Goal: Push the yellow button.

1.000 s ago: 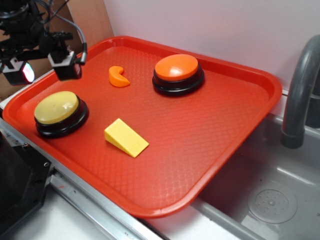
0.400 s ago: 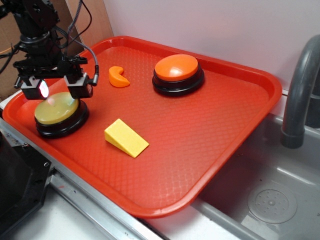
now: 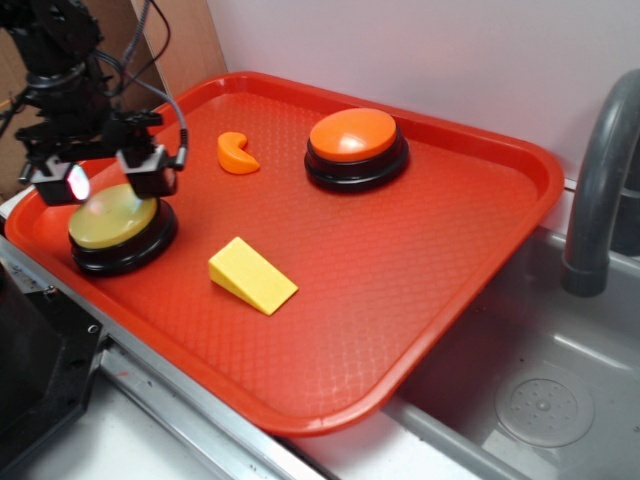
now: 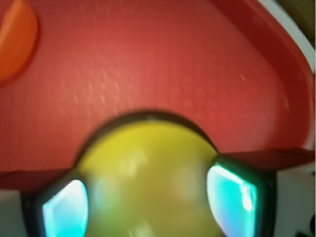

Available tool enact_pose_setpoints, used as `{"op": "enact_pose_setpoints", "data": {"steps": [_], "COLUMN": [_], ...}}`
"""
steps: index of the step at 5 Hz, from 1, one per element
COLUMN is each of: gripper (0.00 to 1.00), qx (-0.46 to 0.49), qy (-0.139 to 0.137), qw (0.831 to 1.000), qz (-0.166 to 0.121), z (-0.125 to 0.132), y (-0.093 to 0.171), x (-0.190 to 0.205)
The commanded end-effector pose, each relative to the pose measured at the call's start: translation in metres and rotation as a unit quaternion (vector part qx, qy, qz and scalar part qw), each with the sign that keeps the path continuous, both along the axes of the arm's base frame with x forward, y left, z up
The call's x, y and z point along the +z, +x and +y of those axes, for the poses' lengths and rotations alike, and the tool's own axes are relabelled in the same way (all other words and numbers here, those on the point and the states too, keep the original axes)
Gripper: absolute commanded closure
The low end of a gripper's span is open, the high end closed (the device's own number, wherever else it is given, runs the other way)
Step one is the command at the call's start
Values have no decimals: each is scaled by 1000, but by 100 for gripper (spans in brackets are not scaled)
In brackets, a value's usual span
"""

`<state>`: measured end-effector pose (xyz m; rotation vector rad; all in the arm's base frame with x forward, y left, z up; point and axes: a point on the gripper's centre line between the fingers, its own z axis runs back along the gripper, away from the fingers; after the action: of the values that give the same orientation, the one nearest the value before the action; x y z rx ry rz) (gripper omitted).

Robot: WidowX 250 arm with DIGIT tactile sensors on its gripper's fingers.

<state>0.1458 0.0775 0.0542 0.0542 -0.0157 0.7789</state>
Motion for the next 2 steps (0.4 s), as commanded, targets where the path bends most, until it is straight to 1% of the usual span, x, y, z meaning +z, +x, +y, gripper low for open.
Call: {"op": "enact_pose_setpoints", "data": {"steps": [1, 2], "gripper": [0, 0], "qx": [-34, -62], "qy": [41, 39], "qw": [997, 996], "qz": [-49, -40], "z": [13, 13], "y": [-3, 0], "x": [56, 58]}}
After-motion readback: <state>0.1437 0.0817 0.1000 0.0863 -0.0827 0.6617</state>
